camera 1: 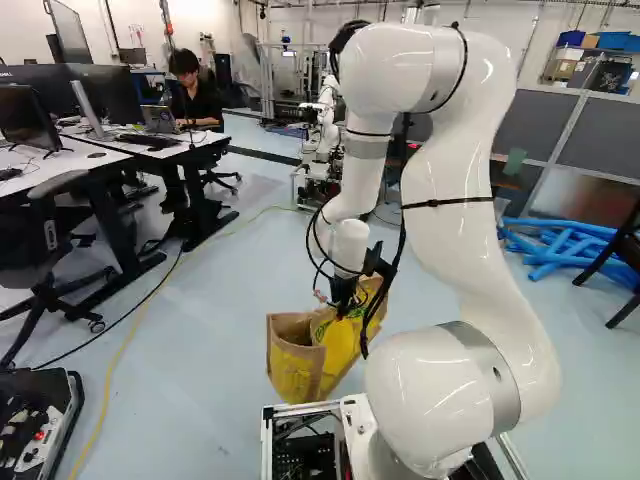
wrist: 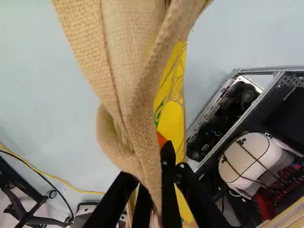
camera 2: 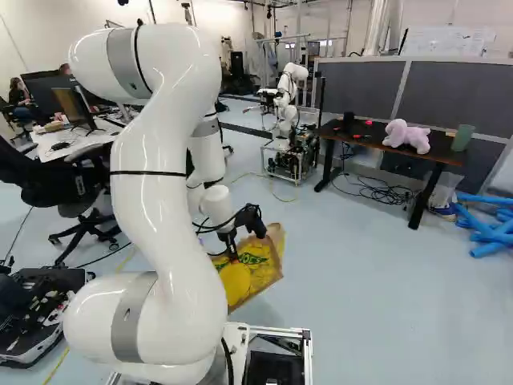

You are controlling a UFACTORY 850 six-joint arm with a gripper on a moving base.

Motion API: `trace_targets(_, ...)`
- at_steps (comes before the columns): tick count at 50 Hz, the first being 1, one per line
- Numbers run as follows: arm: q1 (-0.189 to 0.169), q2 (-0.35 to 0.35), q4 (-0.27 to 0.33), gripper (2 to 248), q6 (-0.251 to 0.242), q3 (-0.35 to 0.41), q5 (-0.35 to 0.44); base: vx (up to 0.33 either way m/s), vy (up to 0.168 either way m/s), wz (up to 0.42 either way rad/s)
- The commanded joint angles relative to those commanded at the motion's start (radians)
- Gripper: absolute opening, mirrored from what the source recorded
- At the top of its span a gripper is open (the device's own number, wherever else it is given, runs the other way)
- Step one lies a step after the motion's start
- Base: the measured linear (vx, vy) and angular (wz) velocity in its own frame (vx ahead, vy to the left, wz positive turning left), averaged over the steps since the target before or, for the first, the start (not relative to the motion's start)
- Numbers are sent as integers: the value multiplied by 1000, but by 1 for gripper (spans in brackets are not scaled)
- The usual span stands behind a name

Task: Pick up the bag on the ground and place it on the table

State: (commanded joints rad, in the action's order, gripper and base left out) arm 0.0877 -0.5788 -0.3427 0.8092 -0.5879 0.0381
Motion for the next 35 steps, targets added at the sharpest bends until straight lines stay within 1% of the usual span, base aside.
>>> trace_targets(16,-8,72,0,22,0,18,-34,0,0,0)
trace_targets(35,-34,148,0,22,0,21,-99,0,0,0)
